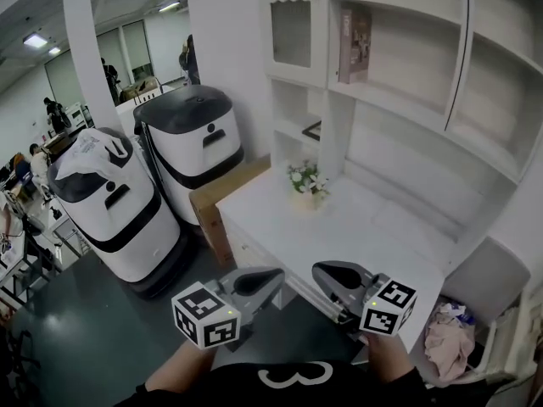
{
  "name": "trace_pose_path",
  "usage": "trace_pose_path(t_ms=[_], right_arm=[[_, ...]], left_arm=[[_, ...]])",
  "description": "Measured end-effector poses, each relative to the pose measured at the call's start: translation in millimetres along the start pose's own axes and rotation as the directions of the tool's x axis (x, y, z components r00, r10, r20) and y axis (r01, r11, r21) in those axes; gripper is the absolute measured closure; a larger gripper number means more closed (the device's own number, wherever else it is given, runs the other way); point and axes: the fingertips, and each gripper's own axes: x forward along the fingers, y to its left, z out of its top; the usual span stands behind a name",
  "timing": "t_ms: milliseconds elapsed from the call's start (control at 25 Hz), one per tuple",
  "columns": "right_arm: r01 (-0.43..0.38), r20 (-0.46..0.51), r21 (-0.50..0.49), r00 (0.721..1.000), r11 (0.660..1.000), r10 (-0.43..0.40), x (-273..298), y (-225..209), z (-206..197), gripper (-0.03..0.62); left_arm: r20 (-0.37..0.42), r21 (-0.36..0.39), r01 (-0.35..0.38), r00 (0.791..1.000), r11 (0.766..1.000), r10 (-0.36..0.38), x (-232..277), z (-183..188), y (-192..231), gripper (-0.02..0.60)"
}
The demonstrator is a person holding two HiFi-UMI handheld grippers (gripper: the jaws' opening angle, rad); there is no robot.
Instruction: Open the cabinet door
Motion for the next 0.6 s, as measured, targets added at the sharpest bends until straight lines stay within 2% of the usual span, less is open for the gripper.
trace_pose_path(t_ms=[240,600], right_arm=[[-0.014,0.01,-0.045,1.0,0.999,0.014,19.0,-55.8,28.8,0.6],[-0.02,0.02,-0.145,1.0,0.989,0.023,42.2,-91.0,67.3,0.6]], left_arm=[[0.046,0.042,-0.021,0.999,0.999,0.019,38.4,29.5,41.1,0.58],[0.104,0.088,0.002,0.995,0.996,-0.012,66.5,57.9,71.0,0.58]])
